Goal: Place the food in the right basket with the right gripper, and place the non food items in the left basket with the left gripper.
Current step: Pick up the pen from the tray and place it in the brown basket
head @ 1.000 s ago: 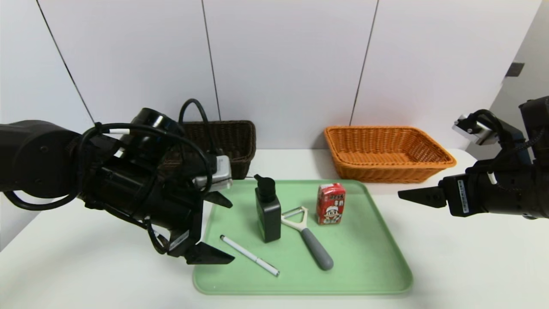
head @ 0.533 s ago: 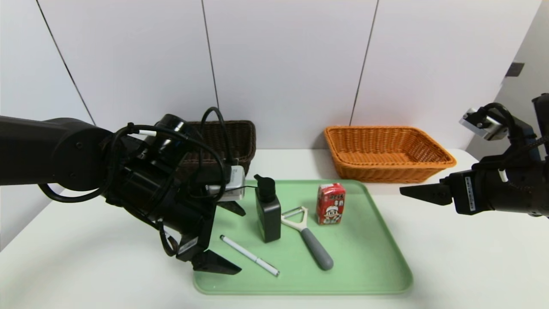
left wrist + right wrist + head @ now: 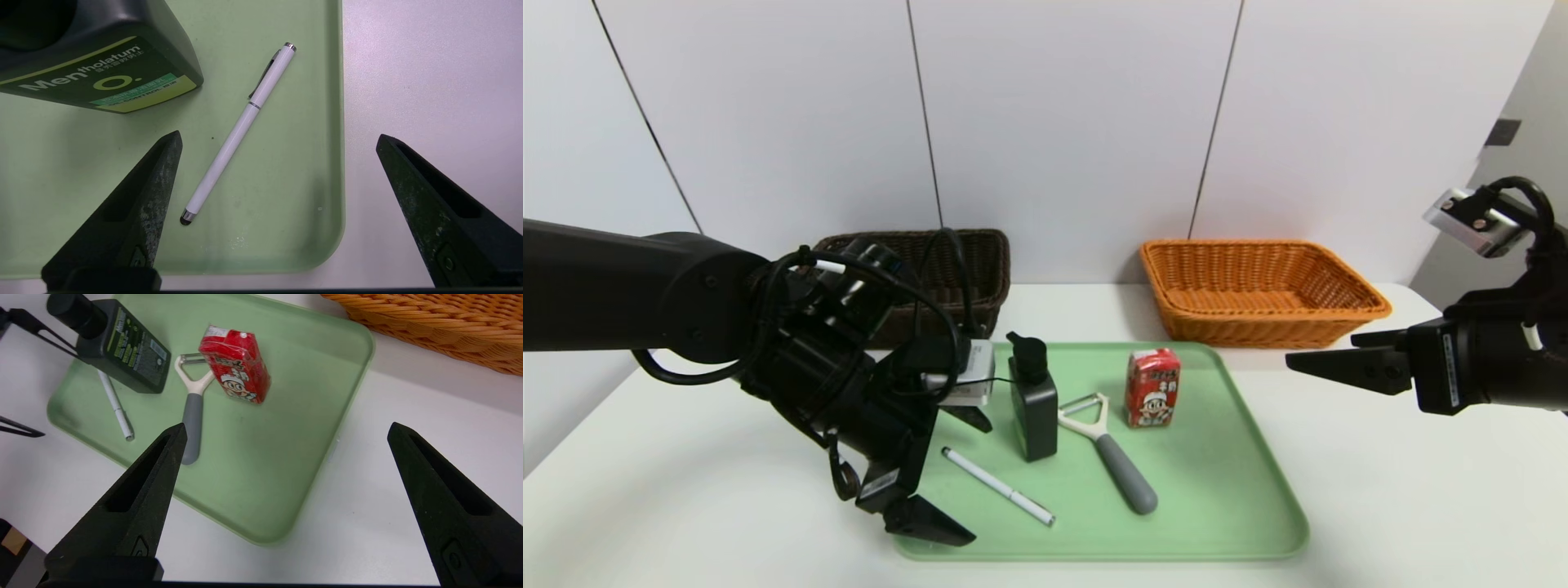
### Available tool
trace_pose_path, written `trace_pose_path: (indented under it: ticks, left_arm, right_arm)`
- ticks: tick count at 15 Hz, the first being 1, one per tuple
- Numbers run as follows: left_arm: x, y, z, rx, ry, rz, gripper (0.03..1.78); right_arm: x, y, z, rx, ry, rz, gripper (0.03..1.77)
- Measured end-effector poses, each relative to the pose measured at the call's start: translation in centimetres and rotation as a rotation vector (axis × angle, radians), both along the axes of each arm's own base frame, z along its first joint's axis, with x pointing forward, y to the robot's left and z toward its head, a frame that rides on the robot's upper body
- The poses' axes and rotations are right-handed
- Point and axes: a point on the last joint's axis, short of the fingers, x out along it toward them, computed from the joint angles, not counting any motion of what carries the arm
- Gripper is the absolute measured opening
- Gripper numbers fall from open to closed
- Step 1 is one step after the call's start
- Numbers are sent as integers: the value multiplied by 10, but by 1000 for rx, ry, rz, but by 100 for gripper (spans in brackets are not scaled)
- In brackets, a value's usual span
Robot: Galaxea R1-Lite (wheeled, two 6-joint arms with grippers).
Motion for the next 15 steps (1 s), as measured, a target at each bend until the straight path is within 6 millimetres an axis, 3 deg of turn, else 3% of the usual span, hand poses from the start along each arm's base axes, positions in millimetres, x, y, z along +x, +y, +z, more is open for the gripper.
trace_pose_path:
  ticks: [15]
  left_arm:
    - [32, -12, -35, 43, 29, -37, 169]
  right_arm:
    - [-9, -1, -7, 26, 26, 29, 170]
